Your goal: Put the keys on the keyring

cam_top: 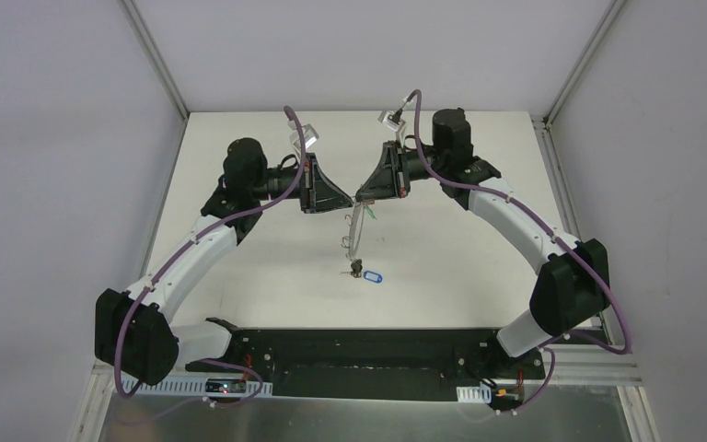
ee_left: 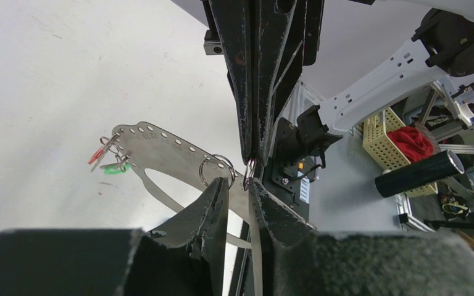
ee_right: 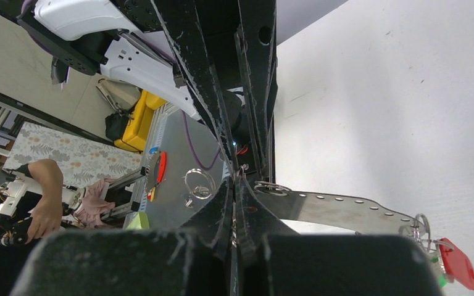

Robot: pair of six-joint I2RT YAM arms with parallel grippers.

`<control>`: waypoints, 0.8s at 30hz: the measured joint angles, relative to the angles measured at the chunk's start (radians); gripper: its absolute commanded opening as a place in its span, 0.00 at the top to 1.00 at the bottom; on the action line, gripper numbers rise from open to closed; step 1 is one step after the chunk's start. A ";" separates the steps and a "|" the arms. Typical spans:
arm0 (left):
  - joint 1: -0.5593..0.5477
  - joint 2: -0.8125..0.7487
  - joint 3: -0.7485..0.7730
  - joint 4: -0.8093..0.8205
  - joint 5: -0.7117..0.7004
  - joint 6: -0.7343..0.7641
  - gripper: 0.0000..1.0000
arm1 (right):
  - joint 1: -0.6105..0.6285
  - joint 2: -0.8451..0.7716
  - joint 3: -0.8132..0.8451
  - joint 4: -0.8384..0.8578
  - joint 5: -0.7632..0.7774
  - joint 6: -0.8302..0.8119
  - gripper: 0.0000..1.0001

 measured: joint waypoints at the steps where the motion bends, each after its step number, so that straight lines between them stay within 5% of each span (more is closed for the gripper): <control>1: -0.002 0.000 0.000 0.001 0.000 -0.001 0.84 | 0.000 0.000 0.000 0.004 0.000 0.003 1.00; 12: -0.012 0.003 0.000 0.011 0.016 -0.001 1.00 | 0.000 0.000 -0.012 0.036 -0.001 0.028 1.00; 17: -0.012 0.004 0.000 0.013 0.016 -0.006 1.00 | 0.000 0.000 -0.017 0.044 -0.003 0.031 1.00; 24: -0.019 0.005 0.050 -0.147 -0.005 0.079 1.00 | 0.001 0.000 -0.016 -0.016 0.012 -0.055 0.80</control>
